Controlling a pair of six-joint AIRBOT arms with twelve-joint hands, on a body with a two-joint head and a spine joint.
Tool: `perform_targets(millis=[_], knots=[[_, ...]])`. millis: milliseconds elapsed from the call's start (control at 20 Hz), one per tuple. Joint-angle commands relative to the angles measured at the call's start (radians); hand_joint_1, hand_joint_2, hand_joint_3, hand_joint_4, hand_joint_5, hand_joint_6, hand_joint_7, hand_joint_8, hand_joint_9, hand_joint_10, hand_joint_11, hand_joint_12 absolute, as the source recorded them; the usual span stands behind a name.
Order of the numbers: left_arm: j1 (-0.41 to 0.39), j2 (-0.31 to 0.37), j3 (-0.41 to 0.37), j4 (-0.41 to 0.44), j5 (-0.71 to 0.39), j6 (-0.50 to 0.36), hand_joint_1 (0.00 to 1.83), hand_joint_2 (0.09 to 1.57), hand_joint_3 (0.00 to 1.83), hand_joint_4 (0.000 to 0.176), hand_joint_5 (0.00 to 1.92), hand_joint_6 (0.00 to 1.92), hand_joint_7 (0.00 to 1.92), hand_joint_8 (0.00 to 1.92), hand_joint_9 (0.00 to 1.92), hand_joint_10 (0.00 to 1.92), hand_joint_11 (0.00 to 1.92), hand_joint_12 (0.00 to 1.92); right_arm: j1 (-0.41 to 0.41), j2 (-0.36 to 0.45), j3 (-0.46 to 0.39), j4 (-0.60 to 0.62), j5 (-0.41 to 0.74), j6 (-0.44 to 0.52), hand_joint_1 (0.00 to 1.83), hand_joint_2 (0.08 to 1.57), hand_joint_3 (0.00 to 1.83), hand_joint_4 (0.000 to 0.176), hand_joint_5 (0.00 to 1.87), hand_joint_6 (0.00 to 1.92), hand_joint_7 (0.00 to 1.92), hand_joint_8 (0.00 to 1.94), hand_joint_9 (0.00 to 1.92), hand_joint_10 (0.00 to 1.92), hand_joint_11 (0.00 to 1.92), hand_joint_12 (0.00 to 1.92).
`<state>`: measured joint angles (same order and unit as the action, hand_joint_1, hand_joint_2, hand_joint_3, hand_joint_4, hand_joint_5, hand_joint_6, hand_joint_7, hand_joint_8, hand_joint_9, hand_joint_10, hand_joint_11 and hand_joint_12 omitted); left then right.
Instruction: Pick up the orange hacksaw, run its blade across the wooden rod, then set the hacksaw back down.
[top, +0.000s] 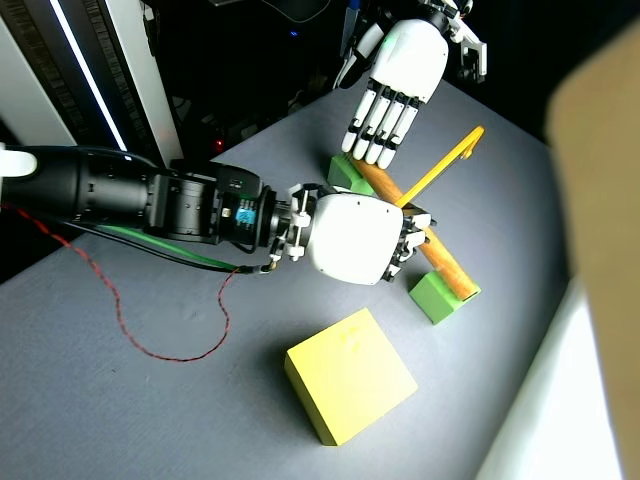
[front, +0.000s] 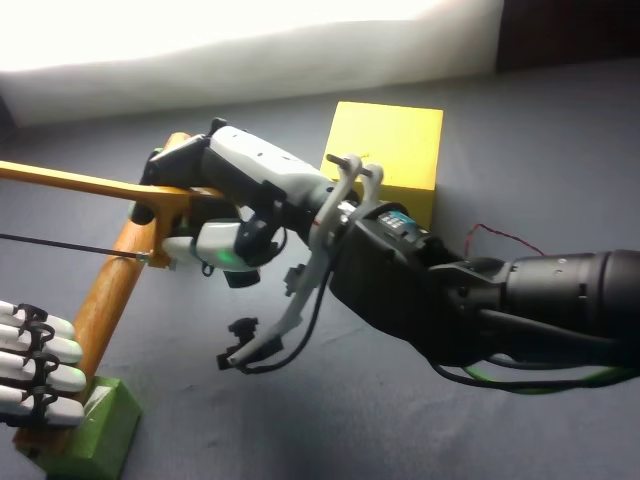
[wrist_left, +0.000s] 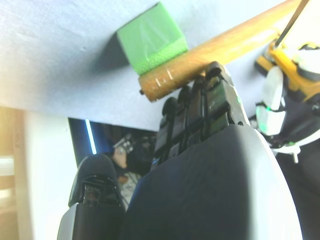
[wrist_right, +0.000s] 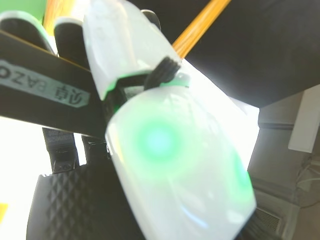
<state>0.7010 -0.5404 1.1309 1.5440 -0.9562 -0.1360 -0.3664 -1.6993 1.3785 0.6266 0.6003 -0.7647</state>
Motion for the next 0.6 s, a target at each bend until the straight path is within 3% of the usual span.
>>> perform_targets(millis=[0,250,550], knots=[[-0.001,-0.004,-0.006,-0.025,-0.015,-0.002,0.0,1.29,0.0,0.0,0.04,0.0,0.06,0.0,0.04,0.0,0.0,0.0,0.025,-0.013,0.004,-0.036,0.098,0.018,1.37,1.16,0.0,0.0,0.8,0.99,0.86,1.22,0.91,1.34,0.97,1.28],[0.002,-0.003,-0.008,-0.025,-0.014,-0.002,0.0,1.3,0.0,0.0,0.05,0.0,0.07,0.0,0.05,0.0,0.01,0.0,0.031,-0.035,0.019,-0.059,0.094,0.025,1.37,1.16,0.0,0.0,0.81,0.97,0.86,1.22,0.91,1.34,0.96,1.26],[0.002,0.0,-0.012,-0.04,-0.009,-0.002,0.0,1.29,0.0,0.0,0.07,0.01,0.09,0.01,0.06,0.01,0.02,0.01,0.004,0.058,-0.06,-0.116,0.067,0.036,1.37,1.16,0.0,0.0,0.82,0.94,0.86,1.22,0.9,1.36,0.96,1.28]])
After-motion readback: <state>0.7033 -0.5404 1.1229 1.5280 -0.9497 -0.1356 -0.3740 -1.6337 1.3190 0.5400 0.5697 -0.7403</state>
